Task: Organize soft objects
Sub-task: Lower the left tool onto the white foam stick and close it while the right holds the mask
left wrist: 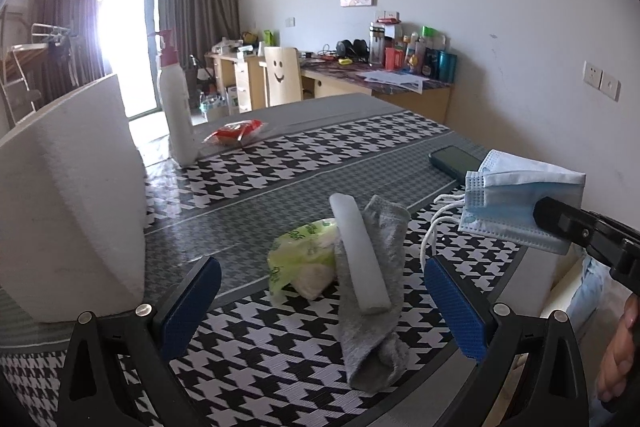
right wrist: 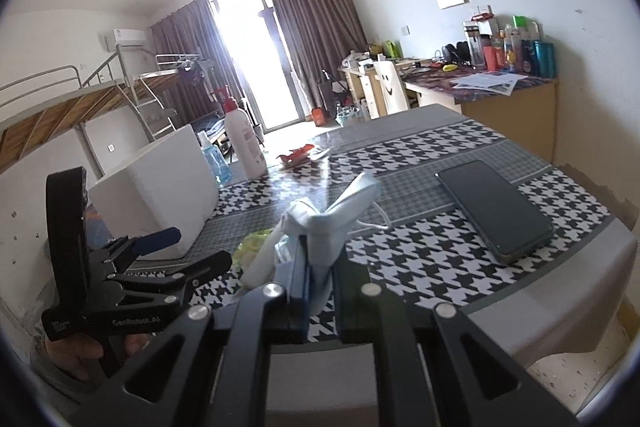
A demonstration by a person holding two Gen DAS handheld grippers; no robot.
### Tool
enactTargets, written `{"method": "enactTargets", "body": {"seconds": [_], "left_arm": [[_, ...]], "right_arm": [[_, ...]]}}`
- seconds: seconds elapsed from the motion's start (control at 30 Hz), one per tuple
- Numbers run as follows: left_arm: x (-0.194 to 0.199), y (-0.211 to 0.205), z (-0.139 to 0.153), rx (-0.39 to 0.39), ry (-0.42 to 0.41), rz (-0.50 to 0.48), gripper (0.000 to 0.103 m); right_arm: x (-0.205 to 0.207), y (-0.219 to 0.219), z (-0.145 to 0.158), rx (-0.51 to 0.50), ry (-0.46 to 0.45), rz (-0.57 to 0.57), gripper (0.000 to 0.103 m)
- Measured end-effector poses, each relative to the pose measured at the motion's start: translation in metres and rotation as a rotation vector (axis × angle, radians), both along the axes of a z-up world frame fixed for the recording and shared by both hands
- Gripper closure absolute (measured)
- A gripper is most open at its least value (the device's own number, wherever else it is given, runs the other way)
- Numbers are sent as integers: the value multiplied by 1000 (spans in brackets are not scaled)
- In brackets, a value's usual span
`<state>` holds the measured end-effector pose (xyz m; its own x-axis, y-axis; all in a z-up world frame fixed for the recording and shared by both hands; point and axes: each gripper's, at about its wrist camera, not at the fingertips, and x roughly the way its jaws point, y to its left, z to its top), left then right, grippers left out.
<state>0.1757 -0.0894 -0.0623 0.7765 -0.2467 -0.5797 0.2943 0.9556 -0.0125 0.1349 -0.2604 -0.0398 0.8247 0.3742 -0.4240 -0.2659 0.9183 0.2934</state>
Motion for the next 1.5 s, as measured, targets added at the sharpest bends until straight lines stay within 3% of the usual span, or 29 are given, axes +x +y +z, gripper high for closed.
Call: {"method": "enactTargets", "body": {"seconds": [0.2,0.5,0.9,1.13,1.5], "left_arm": [[7,-10,-7,21,30,-11,11],[21,-19,-24,29,123,-30,38],[26,-26,-34,23,189,-69,73],[24,-28,-33,10,189,-83,83],[9,-21,-13,-11,119,-104,86]], "right_arm": [[2,-7,-6,-2,18,-14,91],[2,-11,-11,1,32,-13,91],[5,-13,-16,13,45,-2,91],[3,-13,-18,11,48,-1,91],[1,-11,-15,7,41,1,91]]}}
